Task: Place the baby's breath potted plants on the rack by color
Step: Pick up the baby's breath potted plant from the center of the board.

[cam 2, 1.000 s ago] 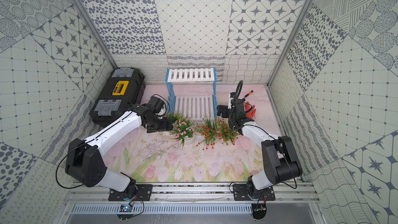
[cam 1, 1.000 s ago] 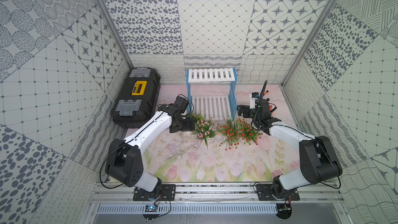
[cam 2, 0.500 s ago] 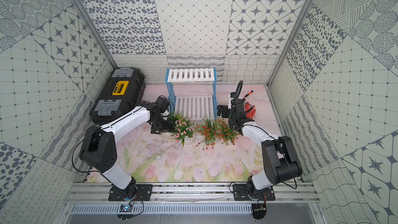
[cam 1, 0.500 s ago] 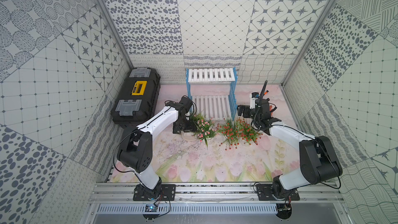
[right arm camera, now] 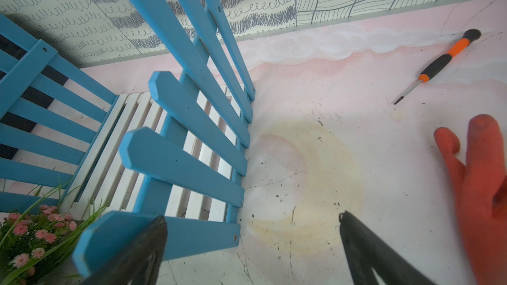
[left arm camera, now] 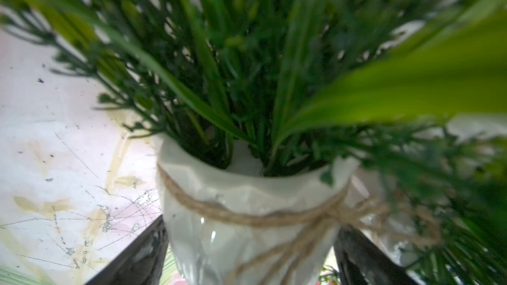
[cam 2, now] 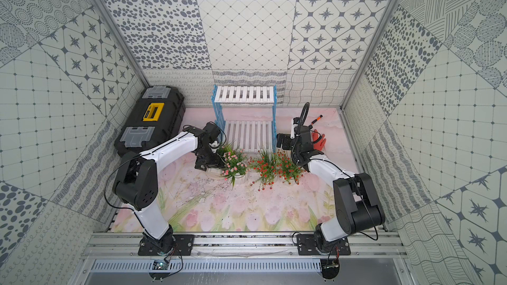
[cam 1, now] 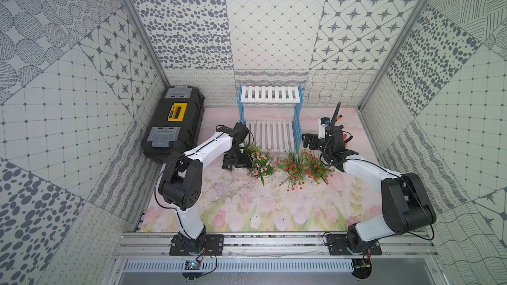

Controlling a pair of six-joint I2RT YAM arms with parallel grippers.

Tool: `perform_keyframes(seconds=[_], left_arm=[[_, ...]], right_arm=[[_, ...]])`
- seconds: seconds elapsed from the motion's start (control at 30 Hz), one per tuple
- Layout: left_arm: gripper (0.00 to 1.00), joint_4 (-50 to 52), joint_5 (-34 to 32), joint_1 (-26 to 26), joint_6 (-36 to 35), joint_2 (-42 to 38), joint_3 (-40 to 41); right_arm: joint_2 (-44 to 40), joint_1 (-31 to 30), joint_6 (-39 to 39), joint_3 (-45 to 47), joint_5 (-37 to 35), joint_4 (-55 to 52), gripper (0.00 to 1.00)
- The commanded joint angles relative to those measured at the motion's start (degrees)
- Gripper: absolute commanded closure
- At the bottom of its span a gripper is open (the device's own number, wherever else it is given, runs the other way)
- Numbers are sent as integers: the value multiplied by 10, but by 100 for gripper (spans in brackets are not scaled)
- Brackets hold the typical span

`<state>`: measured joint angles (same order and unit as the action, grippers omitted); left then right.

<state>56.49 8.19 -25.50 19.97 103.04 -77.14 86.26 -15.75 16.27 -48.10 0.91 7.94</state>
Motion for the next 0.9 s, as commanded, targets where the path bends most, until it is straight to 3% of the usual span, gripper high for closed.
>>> perform_keyframes(seconds=[0.0,0.5,0.7,0.87], left_arm=[[13,-11,-55,-2,-23,25,5],[15,-19,-165,-17,-11,-50,92],[14,-6,-173,-16,-10,-83,110],[13,-5,-163,-9,-27,-58,79]], right_arm=[[-4,-3,8,7,4,22,2],[-6,-3,10,9,8,20,2],[-15,-3,9,16,5,18,2],[-10,-4,13,14,10,19,2]])
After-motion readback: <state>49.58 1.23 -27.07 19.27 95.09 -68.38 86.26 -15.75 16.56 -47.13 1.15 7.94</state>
